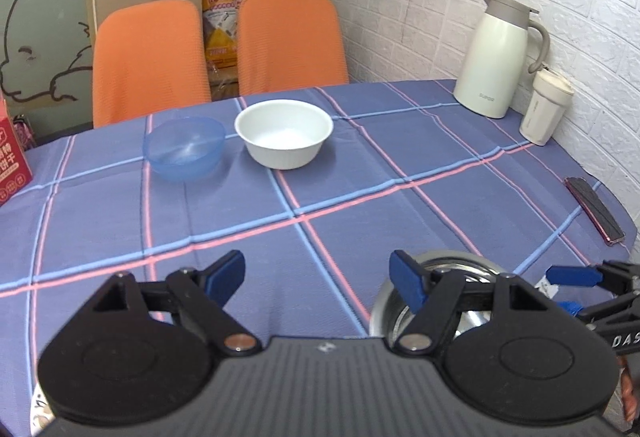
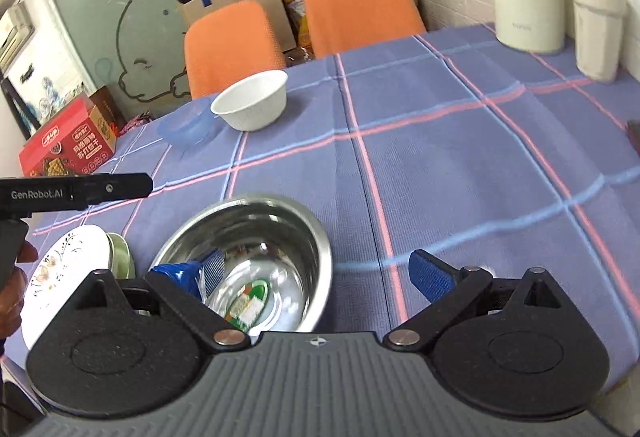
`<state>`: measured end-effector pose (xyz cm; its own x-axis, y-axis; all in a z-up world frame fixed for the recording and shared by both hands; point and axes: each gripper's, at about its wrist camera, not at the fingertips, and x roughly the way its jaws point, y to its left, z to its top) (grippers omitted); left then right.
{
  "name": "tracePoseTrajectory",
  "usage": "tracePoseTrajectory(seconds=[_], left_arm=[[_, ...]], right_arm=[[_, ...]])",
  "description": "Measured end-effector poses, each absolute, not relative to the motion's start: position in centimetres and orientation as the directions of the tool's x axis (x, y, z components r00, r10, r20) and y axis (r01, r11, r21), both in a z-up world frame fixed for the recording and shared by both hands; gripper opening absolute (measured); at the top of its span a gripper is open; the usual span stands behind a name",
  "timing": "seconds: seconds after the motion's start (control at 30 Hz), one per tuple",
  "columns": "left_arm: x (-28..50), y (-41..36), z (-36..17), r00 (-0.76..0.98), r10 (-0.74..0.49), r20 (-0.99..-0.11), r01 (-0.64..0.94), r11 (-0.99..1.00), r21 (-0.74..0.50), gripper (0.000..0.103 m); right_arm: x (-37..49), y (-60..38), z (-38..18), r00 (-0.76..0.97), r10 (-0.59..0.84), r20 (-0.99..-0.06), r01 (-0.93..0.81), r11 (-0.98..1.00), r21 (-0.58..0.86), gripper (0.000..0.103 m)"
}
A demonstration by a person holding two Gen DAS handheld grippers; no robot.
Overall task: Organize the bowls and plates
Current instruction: 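Lower the steel bowl onto the table and open the left gripper, then grasp the rim of the white ceramic bowl with the left gripper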
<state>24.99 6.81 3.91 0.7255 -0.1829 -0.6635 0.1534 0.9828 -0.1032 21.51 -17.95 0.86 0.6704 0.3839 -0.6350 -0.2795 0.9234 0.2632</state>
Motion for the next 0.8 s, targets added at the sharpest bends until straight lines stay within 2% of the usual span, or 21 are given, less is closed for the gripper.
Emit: tracePoseTrajectory(seconds=[0.23,0.63,0.8], left_arm=[[26.9,9.1,4.3,0.729,-0.147,-0.669,0.124,0.989,-0.082,0.072],[31.7,9.7,4.6,0.74,-0.127,-0.66,0.124,0.991,-0.052,0.073],[34.7,9.6,4.1,0.734,-0.112,-0.669,0.128,0.991,-0.025,0.073]], right_arm=[[24.4,-16.7,2.7,0.692,0.355,-0.628,-0.342,0.928,0.147,0.087],[32.4,-13.7,4.5,0.687,0.424,-0.59,-0.489,0.871,0.057,0.087],[36.8,-11.9,3.4,0.652,0.445,-0.614,-0.53,0.847,0.05,0.087]])
